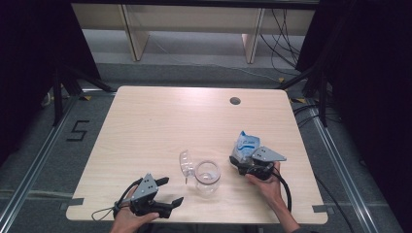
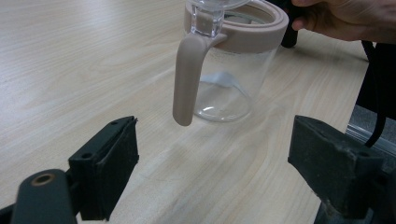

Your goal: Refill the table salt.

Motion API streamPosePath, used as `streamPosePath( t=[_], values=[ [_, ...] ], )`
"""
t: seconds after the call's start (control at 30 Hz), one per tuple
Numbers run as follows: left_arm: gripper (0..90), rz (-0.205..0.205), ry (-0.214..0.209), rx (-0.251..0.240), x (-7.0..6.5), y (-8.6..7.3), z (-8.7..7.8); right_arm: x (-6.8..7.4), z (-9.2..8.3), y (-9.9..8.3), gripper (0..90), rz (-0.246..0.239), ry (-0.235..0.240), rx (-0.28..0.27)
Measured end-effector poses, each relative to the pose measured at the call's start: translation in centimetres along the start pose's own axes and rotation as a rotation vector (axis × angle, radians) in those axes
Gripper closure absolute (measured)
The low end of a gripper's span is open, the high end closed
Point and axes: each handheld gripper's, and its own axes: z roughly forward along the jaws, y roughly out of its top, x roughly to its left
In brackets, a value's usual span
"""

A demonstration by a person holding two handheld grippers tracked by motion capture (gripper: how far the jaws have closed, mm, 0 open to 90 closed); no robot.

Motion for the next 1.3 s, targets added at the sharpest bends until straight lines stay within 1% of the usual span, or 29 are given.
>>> streamPosePath(
  t=[0.1, 0.13, 0.17, 0.2, 0.27, 0.3, 0.33, 0.37, 0.4, 0.47, 0.5, 0.53, 0.57, 0.63, 0.67, 0.7, 0.73, 0.77, 0.8, 0.83, 0.9, 1.0, 1.07, 1.1, 1.13, 1.17, 1.23, 1.27, 1.3],
  values=[
    [15.2, -0.002, -0.007, -0.007, 0.0, 0.0, 0.1, 0.0, 0.0, 0.0, 38.9, -0.004, 0.001, 0.002],
    [15.2, -0.003, -0.005, -0.008, 0.0, 0.0, 0.1, 0.0, 0.1, 0.0, 39.1, -0.01, 0.01, -0.006],
    [15.2, -0.001, -0.001, -0.003, 0.0, 0.0, 0.0, -0.1, 0.1, 0.1, 39.3, -0.031, -0.003, -0.011],
    [15.2, -0.001, 0.0, -0.001, 0.0, 0.0, 0.0, -0.2, 0.0, 0.1, 39.4, -0.046, 0.006, 0.004],
    [15.2, 0.0, 0.0, 0.0, 0.0, 0.0, 0.0, -0.2, 0.2, 0.1, 39.6, -0.064, -0.004, -0.025],
    [15.2, 0.0, -0.001, 0.0, 0.0, 0.0, 0.0, -0.1, 0.2, 0.1, 39.8, -0.044, -0.001, -0.015],
    [15.2, 0.005, -0.001, 0.0, 0.0, 0.0, 0.0, -0.2, 0.2, 0.2, 40.0, -0.064, 0.005, -0.023],
    [15.2, 0.016, -0.003, 0.0, 0.1, 0.0, 0.0, -0.3, 0.1, 0.3, 40.2, -0.093, -0.007, -0.011],
    [15.2, 0.015, -0.003, 0.0, 0.1, 0.0, 0.0, -0.1, 0.1, 0.4, 40.3, -0.082, -0.005, -0.003],
    [15.2, 0.009, -0.003, -0.002, 0.1, 0.0, 0.0, -0.1, 0.1, 0.5, 40.5, -0.114, -0.005, 0.014],
    [15.2, 0.015, -0.005, -0.004, 0.1, 0.1, 0.0, 0.0, 0.2, 0.5, 40.5, -0.108, -0.006, 0.008],
    [15.2, 0.013, -0.004, -0.005, 0.1, 0.1, 0.0, 0.0, 0.3, 0.5, 40.5, -0.126, -0.012, -0.016],
    [15.2, 0.014, -0.007, -0.005, 0.1, 0.1, 0.0, 0.1, 0.4, 0.6, 40.5, -0.14, 0.005, -0.01],
    [15.2, 0.013, -0.005, -0.005, 0.1, 0.1, 0.0, 0.2, 0.4, 0.7, 40.5, -0.175, -0.013, 0.001],
    [15.2, 0.018, -0.008, -0.004, 0.1, 0.1, 0.0, 0.3, 0.4, 0.7, 40.6, -0.18, -0.002, 0.001],
    [15.2, 0.022, -0.008, -0.002, 0.1, 0.1, 0.0, 0.5, 0.4, 0.8, 40.7, -0.158, 0.014, 0.001],
    [15.2, 0.015, -0.004, 0.0, 0.1, 0.0, 0.0, 0.5, 0.3, 0.8, 40.7, -0.162, 0.0, -0.005],
    [15.2, 0.015, -0.004, 0.001, 0.1, 0.0, 0.0, 0.5, 0.4, 0.9, 40.7, -0.186, -0.006, -0.023],
    [15.2, 0.017, -0.005, 0.002, 0.1, 0.0, 0.0, 0.6, 0.3, 1.1, 40.7, -0.186, -0.009, -0.024],
    [15.2, 0.007, -0.007, 0.002, 0.0, 0.0, 0.0, 0.6, 0.1, 1.2, 40.7, -0.199, -0.013, -0.017],
    [15.2, -0.001, -0.013, -0.006, -0.1, 0.0, 0.1, 0.7, -0.1, 1.5, 40.7, -0.209, -0.022, -0.03],
    [15.2, 0.0, -0.01, -0.007, -0.1, 0.0, 0.1, 0.8, -0.4, 1.7, 40.7, -0.231, -0.041, -0.034],
    [15.2, 0.0, -0.011, -0.008, -0.1, 0.0, 0.2, 0.8, -0.4, 1.6, 40.7, -0.247, -0.042, -0.031],
    [15.2, 0.011, -0.01, -0.007, -0.1, 0.0, 0.1, 0.9, -0.4, 1.6, 40.7, -0.252, -0.044, -0.038],
    [15.2, 0.02, -0.013, -0.008, -0.1, 0.1, 0.2, 0.9, -0.4, 1.7, 40.7, -0.274, -0.043, -0.025],
    [15.2, 0.015, -0.01, -0.008, -0.1, 0.1, 0.2, 1.1, -0.4, 1.7, 40.7, -0.278, -0.05, -0.035],
    [15.2, 0.017, -0.011, -0.008, -0.1, 0.1, 0.2, 1.3, -0.6, 1.7, 40.7, -0.281, -0.057, -0.031],
    [15.2, 0.017, -0.012, -0.008, -0.1, 0.1, 0.2, 1.3, -0.6, 1.8, 40.8, -0.294, -0.058, -0.025],
    [15.2, 0.017, -0.011, -0.008, -0.1, 0.1, 0.2, 1.3, -0.6, 1.9, 40.7, -0.311, -0.065, -0.036]
  ],
)
